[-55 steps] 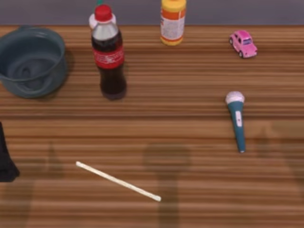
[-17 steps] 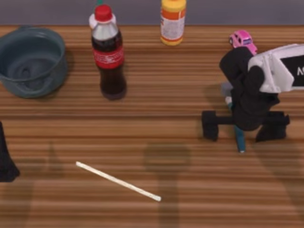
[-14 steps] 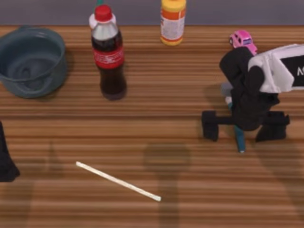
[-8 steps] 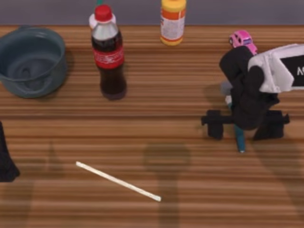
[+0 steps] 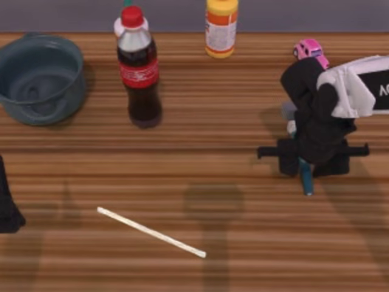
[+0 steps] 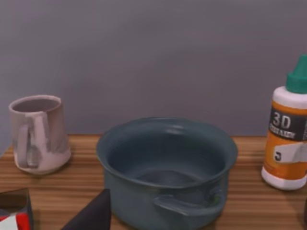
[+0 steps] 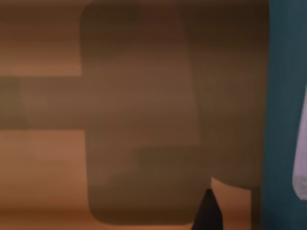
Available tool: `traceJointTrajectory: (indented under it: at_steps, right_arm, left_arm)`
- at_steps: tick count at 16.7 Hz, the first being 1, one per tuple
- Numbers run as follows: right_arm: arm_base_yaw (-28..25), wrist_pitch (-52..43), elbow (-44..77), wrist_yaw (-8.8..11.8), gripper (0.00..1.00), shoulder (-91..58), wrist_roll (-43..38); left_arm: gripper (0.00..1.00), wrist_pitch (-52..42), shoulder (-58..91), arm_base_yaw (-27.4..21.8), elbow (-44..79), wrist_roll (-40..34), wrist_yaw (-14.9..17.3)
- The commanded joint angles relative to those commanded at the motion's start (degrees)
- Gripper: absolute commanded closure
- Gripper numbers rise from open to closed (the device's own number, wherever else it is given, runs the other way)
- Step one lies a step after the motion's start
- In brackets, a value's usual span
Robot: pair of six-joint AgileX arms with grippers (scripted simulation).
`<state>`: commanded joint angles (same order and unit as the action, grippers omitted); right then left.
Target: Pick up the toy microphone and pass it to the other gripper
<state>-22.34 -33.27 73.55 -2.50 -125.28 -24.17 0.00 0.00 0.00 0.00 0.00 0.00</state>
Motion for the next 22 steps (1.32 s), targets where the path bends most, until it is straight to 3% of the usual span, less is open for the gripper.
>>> traceJointTrajectory:
  at_steps: [3,5,9,14,22]
  right_arm:
    - [0.0,0.0,0.0,0.0,1.00,0.0,0.0]
    - [-0.1,-1.5,1.2,-1.2,1.00,3.4,0.8]
    - [-0.3,4.6,-0.1,0.7,1.00,4.5,2.4]
    - [-0.4,23.0,-4.8,6.2,1.00,7.8,7.1]
    - [-0.2,63.1,-16.9,17.6,1.00,16.4,16.9]
  left_arm:
    - [0.00,0.0,0.0,0.0,0.0,0.0,0.0]
    - [0.00,0.0,0.0,0.0,0.0,0.0,0.0]
    - [0.00,0.0,0.0,0.0,0.0,0.0,0.0]
    - [0.00,0.0,0.0,0.0,0.0,0.0,0.0]
    - [0.00,0.0,0.0,0.0,0.0,0.0,0.0]
